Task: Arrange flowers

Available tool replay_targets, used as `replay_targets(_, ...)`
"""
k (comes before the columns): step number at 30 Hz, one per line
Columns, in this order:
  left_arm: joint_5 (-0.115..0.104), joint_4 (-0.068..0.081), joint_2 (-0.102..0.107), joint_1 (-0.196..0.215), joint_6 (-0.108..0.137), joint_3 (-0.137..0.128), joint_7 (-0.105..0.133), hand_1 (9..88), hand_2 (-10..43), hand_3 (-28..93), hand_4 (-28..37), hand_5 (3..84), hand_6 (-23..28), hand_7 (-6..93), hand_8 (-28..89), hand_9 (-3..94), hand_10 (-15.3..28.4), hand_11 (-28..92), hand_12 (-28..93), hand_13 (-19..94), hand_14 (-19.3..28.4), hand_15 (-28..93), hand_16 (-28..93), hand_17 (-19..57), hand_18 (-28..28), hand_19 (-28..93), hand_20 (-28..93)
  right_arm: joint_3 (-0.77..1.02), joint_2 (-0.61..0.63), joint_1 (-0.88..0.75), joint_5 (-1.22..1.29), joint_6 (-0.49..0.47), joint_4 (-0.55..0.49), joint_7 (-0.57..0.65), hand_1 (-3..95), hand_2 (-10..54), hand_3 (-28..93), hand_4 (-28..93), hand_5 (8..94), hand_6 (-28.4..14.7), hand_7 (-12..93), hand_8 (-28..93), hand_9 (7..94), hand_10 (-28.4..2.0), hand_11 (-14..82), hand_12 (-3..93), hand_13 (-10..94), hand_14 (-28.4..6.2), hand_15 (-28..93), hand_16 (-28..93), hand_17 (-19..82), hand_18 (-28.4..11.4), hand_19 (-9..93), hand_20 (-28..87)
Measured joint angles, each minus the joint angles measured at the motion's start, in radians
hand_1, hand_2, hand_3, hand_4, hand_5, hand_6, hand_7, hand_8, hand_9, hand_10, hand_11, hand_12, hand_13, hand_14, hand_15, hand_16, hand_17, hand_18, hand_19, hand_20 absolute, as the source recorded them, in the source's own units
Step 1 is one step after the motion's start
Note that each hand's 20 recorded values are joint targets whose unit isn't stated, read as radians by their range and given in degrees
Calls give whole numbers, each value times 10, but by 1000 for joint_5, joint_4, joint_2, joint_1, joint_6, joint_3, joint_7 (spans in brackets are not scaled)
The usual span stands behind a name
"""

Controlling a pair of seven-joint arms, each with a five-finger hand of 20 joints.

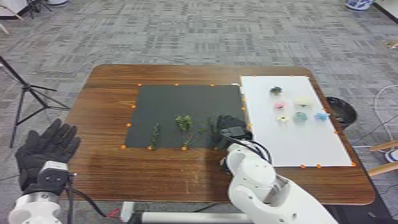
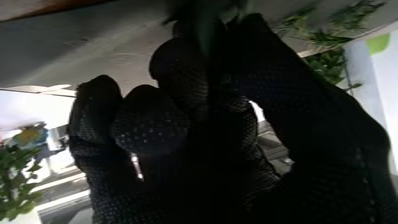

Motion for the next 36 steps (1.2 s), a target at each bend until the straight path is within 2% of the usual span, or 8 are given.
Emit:
replay_targets(2,-5,0,0,1,0,0,2,238,172,733,-283,451,82,151,-104,388,159,275,92,287,149,371,-68,-53,120,277,116,1,0,-2,5,-7,-10,-2,405,-95,710,-196,702,-44,387,173,689,-177,525,423,735,-123,741,402,368,-284,874,349)
replay_targets(4,-7,0,0,1,-5,2,5,236,168,735,-283,450,82,151,-104,388,159,275,92,287,148,370,-68,-52,120,276,116,3,0,-5,11,-17,-23,-5,368,-95,732,-219,713,-51,337,72,690,-178,520,402,731,-126,737,400,363,-284,867,355)
replay_targets(5,-11,0,1,1,-9,3,8,236,167,736,-283,450,82,150,-104,388,159,275,92,288,148,370,-68,-52,120,276,116,6,0,-7,18,-28,-31,-6,356,-95,739,-219,719,-53,335,-34,692,-179,516,399,731,-126,736,399,363,-284,865,358)
replay_targets(7,-21,1,2,1,-17,4,15,235,167,736,-283,449,81,150,-104,388,159,274,93,288,148,368,-68,-52,120,276,116,16,0,-10,41,-57,-50,-8,347,-95,739,-220,721,-55,330,-78,694,-181,507,394,730,-127,734,398,362,-284,863,359)
replay_targets(12,-32,1,2,2,-24,4,21,236,167,735,-283,449,81,151,-104,389,159,274,93,288,148,366,-67,-52,120,274,117,21,0,-10,61,-75,-69,-14,342,-95,733,-217,723,-59,299,-76,697,-184,490,383,726,-130,733,395,359,-284,862,357)
replay_targets(26,-30,0,-5,4,-23,3,16,237,172,730,-283,451,82,152,-105,390,159,274,93,288,148,366,-66,-52,120,273,119,33,23,-17,20,-64,-109,-15,323,-95,730,-186,730,-65,276,-73,708,-193,478,373,729,-134,738,385,361,-284,864,357)
replay_targets(29,-30,0,-6,4,-22,3,16,238,173,729,-283,451,82,151,-104,390,159,274,93,289,148,366,-66,-52,120,273,119,39,28,-28,16,-50,-127,-20,319,-72,731,-180,733,-65,270,-71,713,-193,473,370,730,-135,738,384,362,-284,865,357)
replay_targets(36,-31,-1,-8,5,-21,3,20,238,173,730,-283,451,82,151,-104,390,159,273,93,288,148,367,-66,-52,120,273,119,66,38,-44,3,16,-142,-20,328,-65,750,-172,730,-65,234,-73,740,-187,371,295,733,-131,733,375,366,-284,871,352)
